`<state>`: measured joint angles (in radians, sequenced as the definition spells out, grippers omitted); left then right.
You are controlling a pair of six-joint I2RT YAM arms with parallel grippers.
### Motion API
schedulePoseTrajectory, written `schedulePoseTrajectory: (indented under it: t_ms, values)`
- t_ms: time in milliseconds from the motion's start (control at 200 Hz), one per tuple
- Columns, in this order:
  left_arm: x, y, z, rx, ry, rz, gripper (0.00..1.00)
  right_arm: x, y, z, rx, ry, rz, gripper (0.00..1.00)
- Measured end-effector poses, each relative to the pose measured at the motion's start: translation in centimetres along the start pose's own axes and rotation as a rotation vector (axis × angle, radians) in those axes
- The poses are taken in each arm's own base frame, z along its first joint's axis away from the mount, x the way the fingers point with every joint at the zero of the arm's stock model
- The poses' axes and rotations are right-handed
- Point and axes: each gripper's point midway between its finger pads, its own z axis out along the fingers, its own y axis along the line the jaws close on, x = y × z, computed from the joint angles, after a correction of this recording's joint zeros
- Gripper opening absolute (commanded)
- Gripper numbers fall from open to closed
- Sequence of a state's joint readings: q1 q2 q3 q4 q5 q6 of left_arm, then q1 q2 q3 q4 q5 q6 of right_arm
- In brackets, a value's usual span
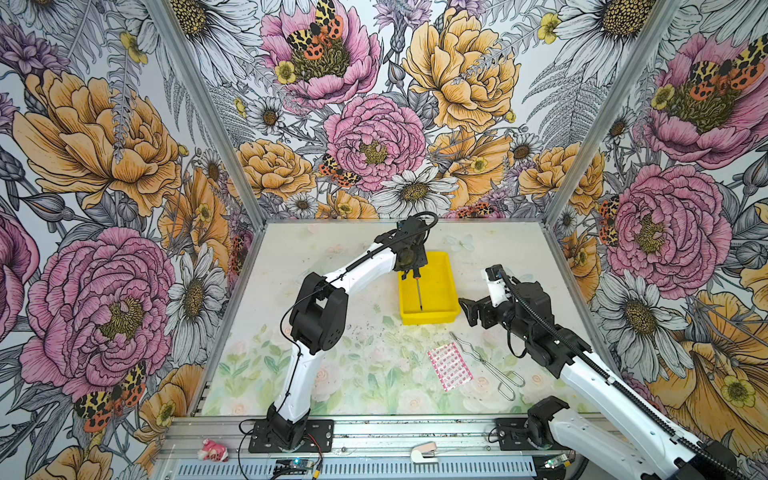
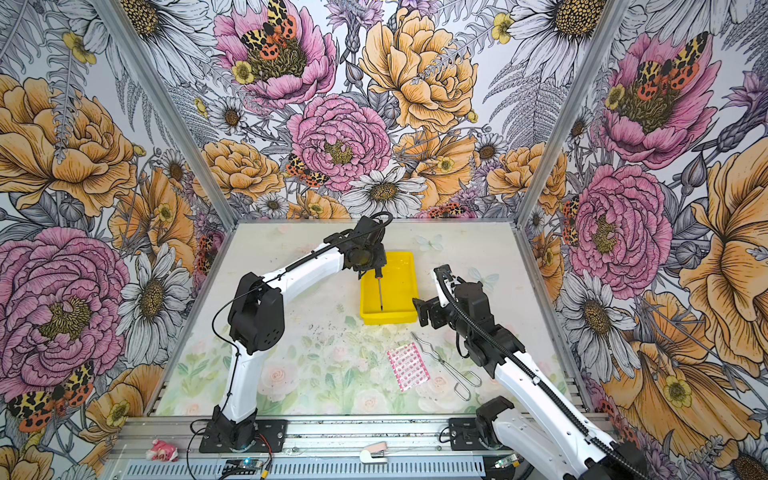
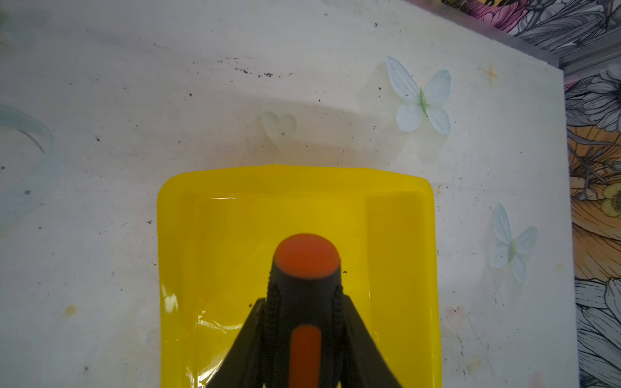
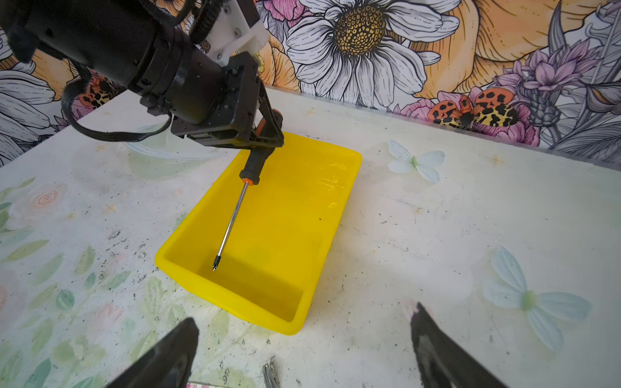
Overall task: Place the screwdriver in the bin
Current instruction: 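Lift the screwdriver with the left gripper and carry it over the yellow bin, then lower the screwdriver into the bin and open the left gripper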
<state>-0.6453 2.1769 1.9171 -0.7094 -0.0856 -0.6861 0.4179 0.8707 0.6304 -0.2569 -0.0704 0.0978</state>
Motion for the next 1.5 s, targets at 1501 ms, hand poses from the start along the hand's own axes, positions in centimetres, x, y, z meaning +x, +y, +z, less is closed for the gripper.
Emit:
schedulePoseTrajectory:
  t_ms: [1501]
  values:
    - [4.4,1.2,8.3,-0.080,0.095,0.010,0.43,0.7,-1.0,0.5,0.039,0.027,0.021,0.99]
